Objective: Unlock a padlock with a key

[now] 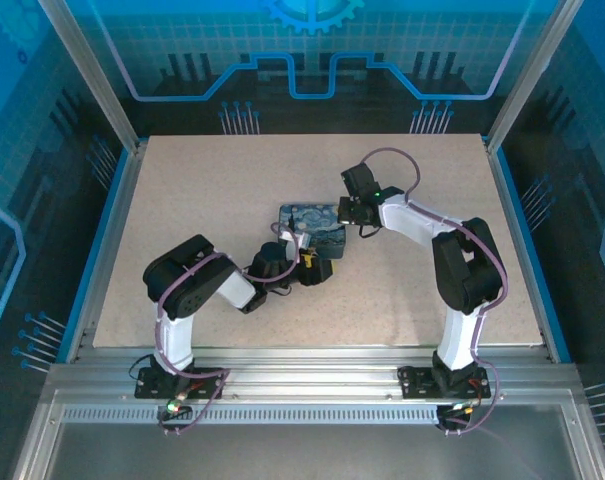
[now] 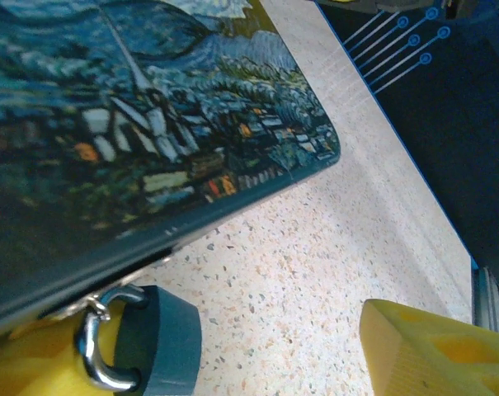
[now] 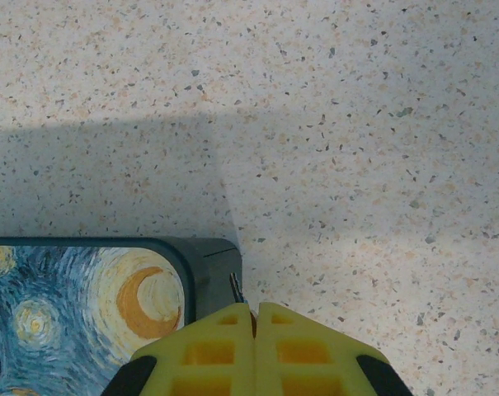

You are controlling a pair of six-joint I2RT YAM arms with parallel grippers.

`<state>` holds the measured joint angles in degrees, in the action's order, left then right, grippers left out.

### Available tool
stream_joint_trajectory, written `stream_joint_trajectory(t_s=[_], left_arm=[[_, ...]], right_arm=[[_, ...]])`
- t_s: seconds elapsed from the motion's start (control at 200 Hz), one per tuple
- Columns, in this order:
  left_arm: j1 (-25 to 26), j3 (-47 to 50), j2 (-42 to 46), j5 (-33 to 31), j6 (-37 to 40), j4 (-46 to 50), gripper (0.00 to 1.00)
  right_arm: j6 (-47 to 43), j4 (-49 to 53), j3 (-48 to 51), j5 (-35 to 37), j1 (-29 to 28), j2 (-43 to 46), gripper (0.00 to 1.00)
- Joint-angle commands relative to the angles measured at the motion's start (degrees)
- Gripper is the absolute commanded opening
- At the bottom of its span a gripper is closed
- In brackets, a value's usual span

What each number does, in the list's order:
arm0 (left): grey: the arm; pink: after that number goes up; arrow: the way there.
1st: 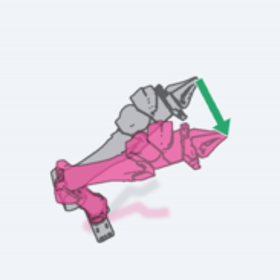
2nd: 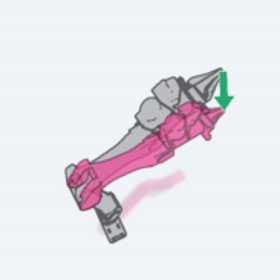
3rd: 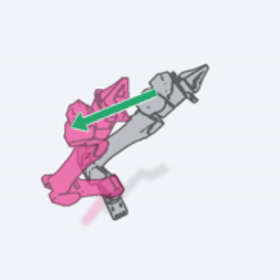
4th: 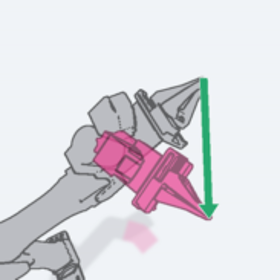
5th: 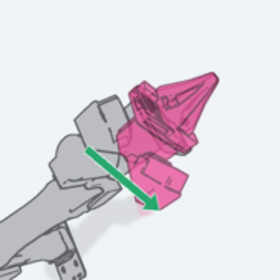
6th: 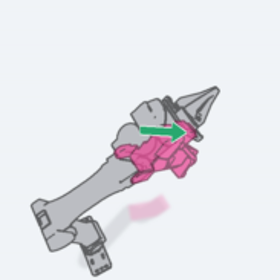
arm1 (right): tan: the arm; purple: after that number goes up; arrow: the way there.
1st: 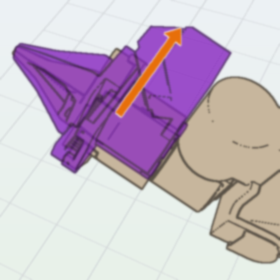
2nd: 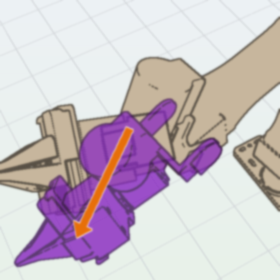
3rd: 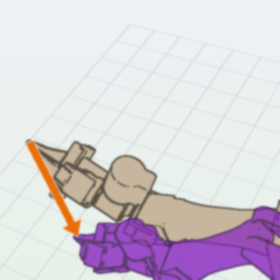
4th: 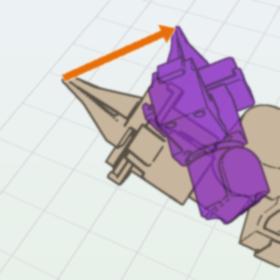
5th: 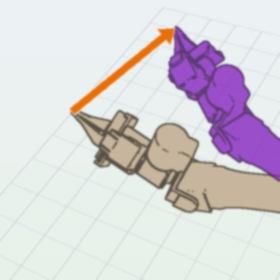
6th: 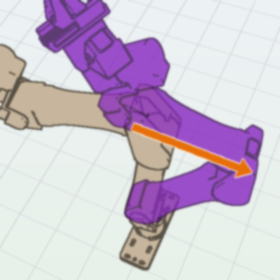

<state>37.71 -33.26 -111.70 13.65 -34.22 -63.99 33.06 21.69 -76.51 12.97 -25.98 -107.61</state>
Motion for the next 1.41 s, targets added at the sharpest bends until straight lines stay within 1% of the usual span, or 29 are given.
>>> stream_joint_trajectory(t_s=[0.0, 0.05, 0.165, 0.235, 0.325, 0.385, 0.445, 0.49, 0.575, 0.605, 0.675, 0.835, 0.97, 1.045, 1.09, 1.236, 1.346, 1.401], left_arm=[[-0.2, 1.6, 1.7, -1.8, 0.3, -1.6, 0.62], [-0.5, 2.1, 2.2, -1.7, 0.3, -1.3, 0.59], [-1.4, 3.8, 3.3, -2.1, 0.2, -1.1, 0.57], [-2.0, 4.6, 4.0, -1.8, 0.2, -1.1, 0.53], [-2.6, 4.6, 4.9, -1.3, 0.4, 0.6, 0.47], [-2.7, 4.3, 5.4, -1.1, 0.8, 2.5, 0.46], [-2.9, 3.8, 5.5, -0.7, 1.3, 3.8, 0.4], [-2.9, 3.5, 5.5, -0.6, 1.4, 4.5, 0.39], [-3.0, 2.5, 5.4, -0.4, 1.5, 6.4, 0.35], [-3.0, 2.1, 5.4, -0.2, 1.5, 7.1, 0.38], [-3.0, 1.2, 5.0, 0.4, 1.5, 8.7, 0.5], [-2.8, 0.2, 3.1, 1.6, 0.7, 7.5, 0.59], [-2.4, -0.6, 1.2, 3.6, -0.8, 3.7, 0.64], [-2.2, -1.1, 0.5, 3.8, -1.5, 2.6, 0.65], [-2.0, -1.2, 0.2, 3.8, -1.6, 1.8, 0.68], [-1.5, -1.9, -0.6, 4.5, -2.2, 0.4, 0.69], [-1.5, -0.6, -0.9, 4.1, -2.5, -2.7, 0.74], [-1.6, -0.1, -1.5, 5.0, -3.2, -5.0, 0.73]], right_arm=[[0.8, -0.2, 1.1, -1.1, -1.2, 1.6, 0.0], [0.7, -0.2, 1.0, -1.0, -1.2, 1.5, 0.0], [0.8, -0.2, 1.0, -1.0, -1.2, 1.7, 0.0], [0.8, -0.3, 1.1, -1.0, -1.1, 1.6, 0.0], [1.0, -0.5, 1.3, -1.0, -1.2, 1.7, 0.0], [1.0, -0.6, 1.4, -1.2, -1.2, 1.7, 0.0], [1.1, -0.8, 1.5, -1.1, -1.1, 1.9, 0.0], [1.2, -0.9, 1.7, -1.1, -1.1, 1.9, 0.0], [1.2, -0.9, 1.8, -1.2, -1.1, 2.0, 0.0], [1.2, -0.9, 1.8, -1.2, -1.2, 2.0, 0.0], [1.1, -1.1, 1.9, -1.4, -1.3, 2.0, 0.0], [1.3, -1.4, 2.1, -1.9, -1.4, 1.9, 0.0], [1.5, -1.9, 2.7, -1.9, -1.5, 2.0, 0.0], [1.6, -1.8, 2.8, -1.9, -1.6, 2.1, 0.0], [1.6, -1.9, 2.9, -1.9, -1.6, 2.2, 0.0], [1.7, -2.0, 3.1, -1.9, -1.6, 2.2, 0.0], [1.7, -2.2, 3.4, -1.9, -1.6, 2.1, 0.0], [1.7, -2.3, 3.4, -1.9, -1.5, 2.0, 0.0]])
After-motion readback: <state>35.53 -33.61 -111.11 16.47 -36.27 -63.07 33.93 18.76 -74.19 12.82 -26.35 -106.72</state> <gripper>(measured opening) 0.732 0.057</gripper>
